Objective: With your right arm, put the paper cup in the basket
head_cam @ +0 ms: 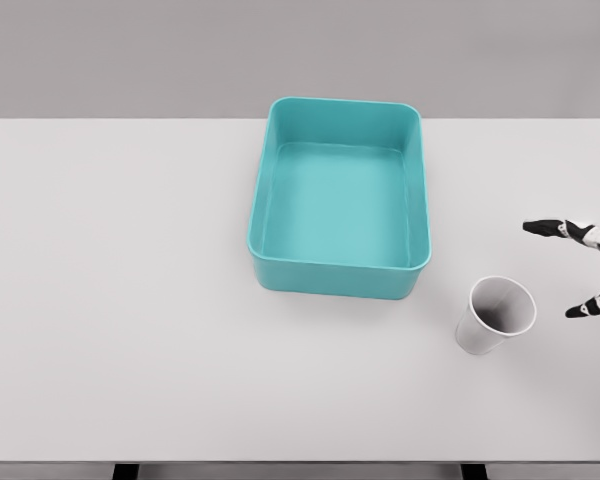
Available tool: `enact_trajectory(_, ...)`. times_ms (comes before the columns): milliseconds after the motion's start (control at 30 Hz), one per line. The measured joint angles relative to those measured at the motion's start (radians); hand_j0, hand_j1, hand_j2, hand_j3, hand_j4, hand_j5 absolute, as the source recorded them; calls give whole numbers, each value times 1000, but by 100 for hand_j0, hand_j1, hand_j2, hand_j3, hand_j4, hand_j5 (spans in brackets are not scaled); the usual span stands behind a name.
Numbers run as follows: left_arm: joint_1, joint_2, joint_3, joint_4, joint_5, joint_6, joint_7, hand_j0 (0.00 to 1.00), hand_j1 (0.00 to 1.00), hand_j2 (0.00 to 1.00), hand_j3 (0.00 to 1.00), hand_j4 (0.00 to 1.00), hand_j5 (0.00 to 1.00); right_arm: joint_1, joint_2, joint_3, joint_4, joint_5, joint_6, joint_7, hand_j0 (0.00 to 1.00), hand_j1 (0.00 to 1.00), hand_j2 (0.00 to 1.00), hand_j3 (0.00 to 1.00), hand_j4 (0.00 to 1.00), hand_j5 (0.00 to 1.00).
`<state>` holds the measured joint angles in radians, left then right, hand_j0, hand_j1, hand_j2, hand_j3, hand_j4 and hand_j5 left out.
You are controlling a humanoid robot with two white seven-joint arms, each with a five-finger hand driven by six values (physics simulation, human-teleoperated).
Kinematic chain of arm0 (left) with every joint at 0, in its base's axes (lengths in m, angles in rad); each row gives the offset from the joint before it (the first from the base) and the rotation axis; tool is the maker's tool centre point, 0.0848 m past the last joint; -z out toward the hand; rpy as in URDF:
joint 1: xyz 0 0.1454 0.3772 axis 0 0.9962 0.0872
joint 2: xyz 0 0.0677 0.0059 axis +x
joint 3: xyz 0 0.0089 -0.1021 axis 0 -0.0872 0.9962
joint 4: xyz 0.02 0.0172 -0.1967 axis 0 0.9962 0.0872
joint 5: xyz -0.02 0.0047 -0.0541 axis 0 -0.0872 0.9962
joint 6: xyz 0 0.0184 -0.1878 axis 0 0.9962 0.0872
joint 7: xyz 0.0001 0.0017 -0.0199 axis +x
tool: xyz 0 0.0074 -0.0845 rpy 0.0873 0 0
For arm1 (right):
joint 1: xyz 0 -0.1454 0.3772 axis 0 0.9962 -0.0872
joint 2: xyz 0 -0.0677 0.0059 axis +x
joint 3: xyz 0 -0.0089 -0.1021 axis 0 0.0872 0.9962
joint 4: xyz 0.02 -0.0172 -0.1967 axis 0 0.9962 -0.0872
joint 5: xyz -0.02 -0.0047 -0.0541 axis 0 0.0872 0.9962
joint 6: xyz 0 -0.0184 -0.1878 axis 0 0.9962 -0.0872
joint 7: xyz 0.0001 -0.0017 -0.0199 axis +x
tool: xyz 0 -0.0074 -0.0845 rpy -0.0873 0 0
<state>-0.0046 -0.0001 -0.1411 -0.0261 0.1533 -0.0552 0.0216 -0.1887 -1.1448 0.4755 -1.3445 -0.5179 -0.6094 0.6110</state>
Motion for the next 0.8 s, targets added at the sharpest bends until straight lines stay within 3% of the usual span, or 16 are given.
enact_trajectory(333,0,0,0,0,0,0,0,100,100,100,100,100,100,-2,25,48,-12,66,-4,0,100,100,100,100,100,100)
enact_trajectory(800,0,0,0,0,0,0,0,100,100,100,100,100,100,0,30,74,-119,73,-4,0,100,100,100,100,100,100)
